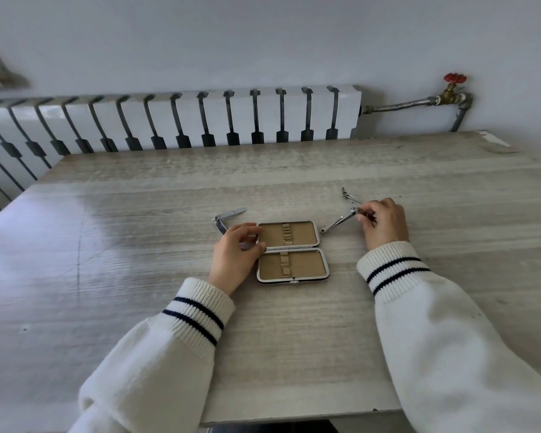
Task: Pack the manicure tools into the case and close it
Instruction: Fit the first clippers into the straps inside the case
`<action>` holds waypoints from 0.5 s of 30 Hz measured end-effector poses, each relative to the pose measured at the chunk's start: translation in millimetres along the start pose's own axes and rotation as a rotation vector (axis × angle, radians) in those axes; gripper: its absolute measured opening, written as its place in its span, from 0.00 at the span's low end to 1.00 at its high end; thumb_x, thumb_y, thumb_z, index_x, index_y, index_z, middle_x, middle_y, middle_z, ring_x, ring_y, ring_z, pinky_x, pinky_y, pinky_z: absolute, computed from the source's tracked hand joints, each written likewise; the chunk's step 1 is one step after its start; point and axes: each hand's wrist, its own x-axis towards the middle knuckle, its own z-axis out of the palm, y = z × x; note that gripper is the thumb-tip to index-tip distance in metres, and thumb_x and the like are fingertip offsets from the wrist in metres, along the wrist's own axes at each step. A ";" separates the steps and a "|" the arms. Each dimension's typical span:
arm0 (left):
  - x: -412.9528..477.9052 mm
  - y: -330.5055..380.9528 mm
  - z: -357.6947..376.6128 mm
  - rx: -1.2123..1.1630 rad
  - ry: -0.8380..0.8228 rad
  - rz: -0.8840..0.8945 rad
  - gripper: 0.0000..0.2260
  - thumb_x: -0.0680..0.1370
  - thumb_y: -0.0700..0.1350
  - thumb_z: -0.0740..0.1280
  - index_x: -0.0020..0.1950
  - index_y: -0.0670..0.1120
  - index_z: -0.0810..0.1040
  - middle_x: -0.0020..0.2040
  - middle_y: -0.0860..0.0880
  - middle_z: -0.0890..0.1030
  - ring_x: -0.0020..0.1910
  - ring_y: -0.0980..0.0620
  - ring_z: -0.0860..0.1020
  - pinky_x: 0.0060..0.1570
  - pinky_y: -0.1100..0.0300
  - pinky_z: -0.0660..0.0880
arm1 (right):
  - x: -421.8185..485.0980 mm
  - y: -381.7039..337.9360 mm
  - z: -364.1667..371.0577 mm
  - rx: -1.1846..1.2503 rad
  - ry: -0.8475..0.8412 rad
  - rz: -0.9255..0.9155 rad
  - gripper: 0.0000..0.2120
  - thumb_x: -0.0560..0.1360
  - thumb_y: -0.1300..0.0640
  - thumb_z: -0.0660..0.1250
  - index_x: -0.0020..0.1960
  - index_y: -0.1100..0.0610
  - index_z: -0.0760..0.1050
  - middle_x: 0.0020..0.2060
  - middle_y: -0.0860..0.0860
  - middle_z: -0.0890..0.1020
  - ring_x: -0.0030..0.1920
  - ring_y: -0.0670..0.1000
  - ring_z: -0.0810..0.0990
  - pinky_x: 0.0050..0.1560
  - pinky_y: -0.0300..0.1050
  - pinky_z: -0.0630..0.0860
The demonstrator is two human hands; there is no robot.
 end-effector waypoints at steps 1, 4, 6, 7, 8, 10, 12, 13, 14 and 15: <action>0.1 0.2 -0.3 0.000 0.000 0.002 0.12 0.71 0.39 0.69 0.54 0.43 0.78 0.59 0.48 0.76 0.47 0.56 0.74 0.39 0.83 0.64 | -0.5 -1.8 -0.3 0.011 0.022 -0.020 0.05 0.70 0.64 0.66 0.46 0.63 0.76 0.47 0.61 0.77 0.51 0.59 0.71 0.45 0.45 0.66; 0.8 2.5 -1.1 0.003 -0.008 0.008 0.12 0.71 0.40 0.68 0.55 0.45 0.77 0.59 0.50 0.76 0.47 0.57 0.74 0.41 0.79 0.66 | -2.3 -7.2 -2.2 0.059 0.107 -0.051 0.06 0.71 0.65 0.65 0.47 0.63 0.76 0.47 0.60 0.76 0.51 0.59 0.71 0.43 0.44 0.67; 0.8 3.7 -1.1 -0.002 -0.017 0.005 0.12 0.72 0.40 0.68 0.55 0.46 0.77 0.59 0.51 0.76 0.48 0.57 0.75 0.47 0.72 0.67 | -4.0 -11.4 -3.3 0.115 0.141 -0.073 0.06 0.71 0.65 0.65 0.48 0.63 0.77 0.47 0.61 0.77 0.50 0.59 0.72 0.43 0.43 0.67; 0.6 4.0 -0.9 -0.004 -0.022 0.003 0.12 0.72 0.40 0.68 0.55 0.46 0.76 0.59 0.51 0.76 0.49 0.56 0.75 0.49 0.68 0.67 | -5.2 -13.8 -3.3 0.137 0.146 -0.092 0.06 0.71 0.65 0.65 0.48 0.63 0.77 0.46 0.61 0.77 0.49 0.59 0.73 0.43 0.43 0.67; 0.4 4.1 -0.8 -0.004 -0.026 -0.002 0.12 0.72 0.41 0.68 0.55 0.47 0.76 0.59 0.51 0.76 0.50 0.56 0.75 0.50 0.66 0.67 | -6.6 -16.5 -2.7 0.151 0.145 -0.117 0.06 0.71 0.65 0.66 0.47 0.63 0.77 0.45 0.61 0.77 0.49 0.58 0.73 0.42 0.42 0.67; 0.1 3.7 -1.0 -0.001 -0.031 -0.010 0.12 0.72 0.41 0.68 0.55 0.47 0.76 0.60 0.51 0.76 0.50 0.56 0.74 0.50 0.66 0.66 | -10.2 -22.9 -0.2 0.175 0.119 -0.178 0.07 0.70 0.65 0.66 0.47 0.64 0.78 0.44 0.61 0.78 0.47 0.59 0.74 0.41 0.43 0.68; 0.2 3.3 -0.9 0.000 -0.032 -0.012 0.12 0.72 0.42 0.67 0.55 0.47 0.76 0.60 0.51 0.76 0.50 0.56 0.74 0.50 0.66 0.66 | -14.2 -29.9 2.7 0.192 0.070 -0.237 0.07 0.69 0.65 0.67 0.47 0.64 0.78 0.43 0.62 0.78 0.46 0.59 0.75 0.42 0.45 0.71; 0.2 3.2 -0.9 0.000 -0.032 -0.009 0.11 0.72 0.42 0.67 0.54 0.47 0.77 0.60 0.50 0.76 0.50 0.56 0.75 0.50 0.67 0.66 | -16.2 -33.2 3.8 0.199 0.047 -0.260 0.07 0.69 0.65 0.67 0.47 0.64 0.78 0.43 0.62 0.78 0.46 0.60 0.75 0.43 0.46 0.73; 0.6 3.4 -0.6 -0.002 -0.033 -0.006 0.10 0.73 0.42 0.67 0.54 0.48 0.77 0.60 0.50 0.76 0.50 0.56 0.75 0.49 0.67 0.66 | -18.2 -36.4 4.8 0.207 0.027 -0.282 0.07 0.69 0.65 0.68 0.47 0.64 0.78 0.43 0.62 0.78 0.46 0.60 0.76 0.43 0.47 0.74; 0.6 3.5 -0.5 -0.007 -0.033 -0.004 0.10 0.73 0.42 0.66 0.53 0.48 0.77 0.59 0.50 0.76 0.50 0.56 0.75 0.49 0.67 0.66 | -20.3 -39.2 5.7 0.214 0.008 -0.301 0.07 0.69 0.65 0.68 0.47 0.64 0.78 0.43 0.62 0.78 0.45 0.59 0.76 0.44 0.49 0.75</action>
